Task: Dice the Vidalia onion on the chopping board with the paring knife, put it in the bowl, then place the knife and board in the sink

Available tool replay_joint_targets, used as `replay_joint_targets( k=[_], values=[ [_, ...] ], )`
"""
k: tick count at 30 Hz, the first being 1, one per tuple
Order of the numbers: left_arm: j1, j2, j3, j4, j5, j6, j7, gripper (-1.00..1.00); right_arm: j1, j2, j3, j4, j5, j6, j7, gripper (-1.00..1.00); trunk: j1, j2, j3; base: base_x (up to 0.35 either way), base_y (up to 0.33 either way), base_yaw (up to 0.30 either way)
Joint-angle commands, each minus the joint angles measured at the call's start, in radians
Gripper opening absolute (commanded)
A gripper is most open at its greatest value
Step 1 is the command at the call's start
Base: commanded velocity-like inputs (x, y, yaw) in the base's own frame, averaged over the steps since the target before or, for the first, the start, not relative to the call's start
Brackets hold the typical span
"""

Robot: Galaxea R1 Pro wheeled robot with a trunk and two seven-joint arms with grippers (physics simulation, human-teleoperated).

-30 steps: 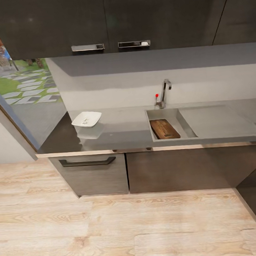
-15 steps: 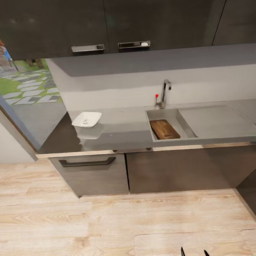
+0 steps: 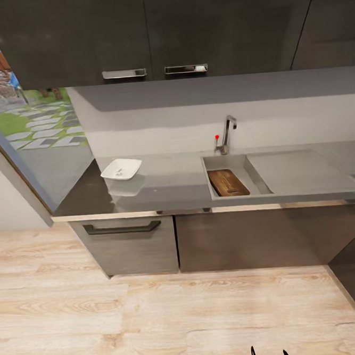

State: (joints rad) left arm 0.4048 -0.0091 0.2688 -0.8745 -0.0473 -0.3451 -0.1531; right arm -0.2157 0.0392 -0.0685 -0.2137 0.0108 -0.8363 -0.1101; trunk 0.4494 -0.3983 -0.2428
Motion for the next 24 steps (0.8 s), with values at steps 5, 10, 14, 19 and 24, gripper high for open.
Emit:
replay_joint_targets(
  k=[5, 10, 14, 19, 24],
  values=[
    [0.0, -0.002, 0.004, 0.002, -0.005, -0.003, -0.006, 1.0, -0.001, 0.001, -0.007, 0.001, 0.002, -0.004, 0.003, 1.0, 0.001, -0.002, 0.006, 0.0, 0.0, 0.0],
    [0.0, -0.006, 0.004, 0.013, -0.005, -0.005, -0.006, 1.0, -0.001, 0.0, -0.007, 0.001, 0.002, -0.004, 0.003, 1.0, 0.001, -0.002, 0.014, 0.0, 0.0, 0.0],
    [0.0, -0.007, 0.004, 0.014, -0.005, -0.006, -0.006, 1.0, -0.001, -0.001, -0.007, 0.001, 0.002, -0.004, 0.003, 1.0, 0.001, -0.002, 0.021, 0.0, 0.0, 0.0],
    [0.0, -0.008, 0.004, 0.014, -0.005, -0.006, -0.006, 1.0, -0.001, -0.001, -0.007, 0.001, 0.002, -0.004, 0.003, 1.0, 0.001, -0.002, 0.029, 0.0, 0.0, 0.0],
    [0.0, -0.008, 0.004, 0.014, -0.005, -0.006, -0.007, 1.0, -0.001, -0.001, -0.007, 0.001, 0.002, -0.004, 0.003, 1.0, 0.001, -0.002, 0.037, 0.0, 0.0, 0.0]
  ],
)
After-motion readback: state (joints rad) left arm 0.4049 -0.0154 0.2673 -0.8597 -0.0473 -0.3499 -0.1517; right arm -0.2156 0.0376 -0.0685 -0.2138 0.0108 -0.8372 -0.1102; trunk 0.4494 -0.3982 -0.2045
